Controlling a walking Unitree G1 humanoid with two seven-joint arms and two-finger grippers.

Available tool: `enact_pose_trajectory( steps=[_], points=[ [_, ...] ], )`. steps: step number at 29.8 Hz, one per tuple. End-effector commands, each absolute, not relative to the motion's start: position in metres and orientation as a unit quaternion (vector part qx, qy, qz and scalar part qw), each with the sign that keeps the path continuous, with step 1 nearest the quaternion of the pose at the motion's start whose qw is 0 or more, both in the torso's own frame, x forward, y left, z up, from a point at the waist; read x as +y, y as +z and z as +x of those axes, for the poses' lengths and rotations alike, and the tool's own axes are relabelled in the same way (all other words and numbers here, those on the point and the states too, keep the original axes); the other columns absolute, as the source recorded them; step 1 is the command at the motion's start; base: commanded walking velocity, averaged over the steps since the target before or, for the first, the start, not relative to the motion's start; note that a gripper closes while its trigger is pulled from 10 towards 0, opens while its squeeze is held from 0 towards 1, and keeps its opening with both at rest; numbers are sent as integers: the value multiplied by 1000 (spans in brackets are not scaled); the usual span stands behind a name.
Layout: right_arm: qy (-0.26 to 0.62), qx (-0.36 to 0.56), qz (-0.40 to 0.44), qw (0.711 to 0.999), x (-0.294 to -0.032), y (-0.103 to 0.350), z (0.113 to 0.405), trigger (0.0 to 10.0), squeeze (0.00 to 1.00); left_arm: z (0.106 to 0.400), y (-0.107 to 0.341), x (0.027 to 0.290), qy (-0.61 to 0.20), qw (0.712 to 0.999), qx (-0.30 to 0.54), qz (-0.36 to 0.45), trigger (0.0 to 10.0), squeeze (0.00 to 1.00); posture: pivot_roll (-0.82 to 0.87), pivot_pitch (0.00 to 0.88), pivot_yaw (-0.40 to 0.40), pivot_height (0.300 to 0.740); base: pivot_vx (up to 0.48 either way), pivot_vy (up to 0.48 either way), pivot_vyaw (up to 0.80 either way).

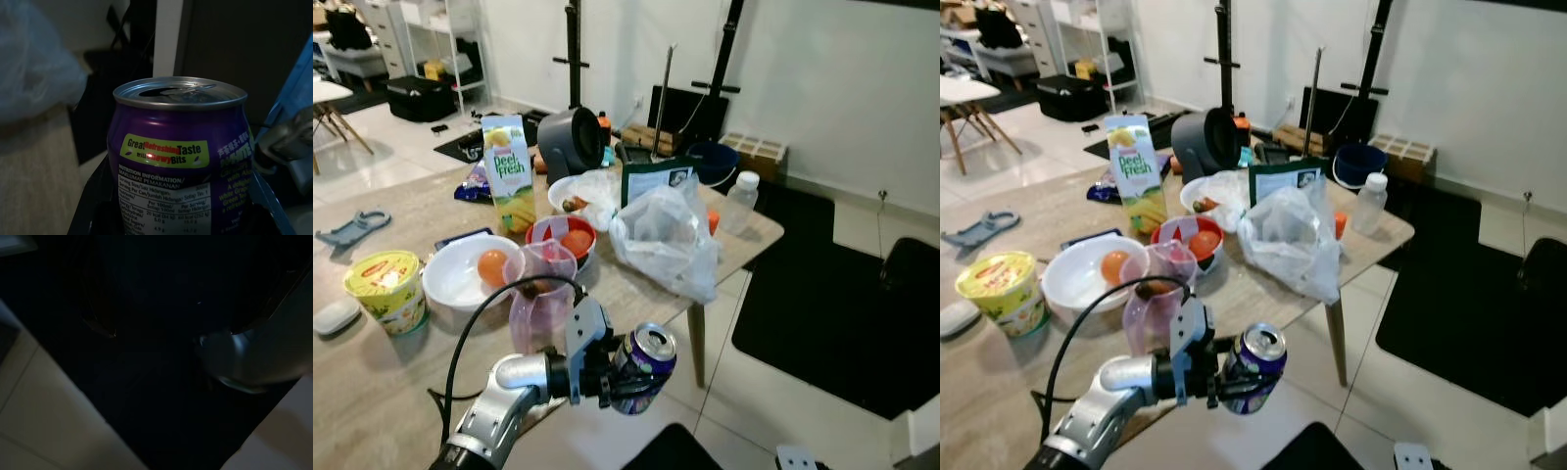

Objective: Restocking fridge

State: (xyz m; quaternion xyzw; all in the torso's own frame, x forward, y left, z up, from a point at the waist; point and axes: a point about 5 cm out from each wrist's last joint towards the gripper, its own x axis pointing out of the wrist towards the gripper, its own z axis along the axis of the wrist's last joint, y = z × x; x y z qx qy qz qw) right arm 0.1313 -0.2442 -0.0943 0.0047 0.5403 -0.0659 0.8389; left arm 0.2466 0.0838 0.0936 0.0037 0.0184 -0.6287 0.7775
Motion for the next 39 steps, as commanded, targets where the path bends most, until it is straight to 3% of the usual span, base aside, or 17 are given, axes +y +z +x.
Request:
enact_pose_trajectory(
  steps=[1,39],
  points=[
    [-74,545,5,835,-247,-95,126,10000,0,247,95,80,-632,774,14,13,10000,0,92,0,13,740,0,0,-788],
    [-77,552,5,830,-245,-98,119,10000,0,261,99,66,-585,811,6,18,10000,0,90,0,15,740,0,0,-788]
  ],
)
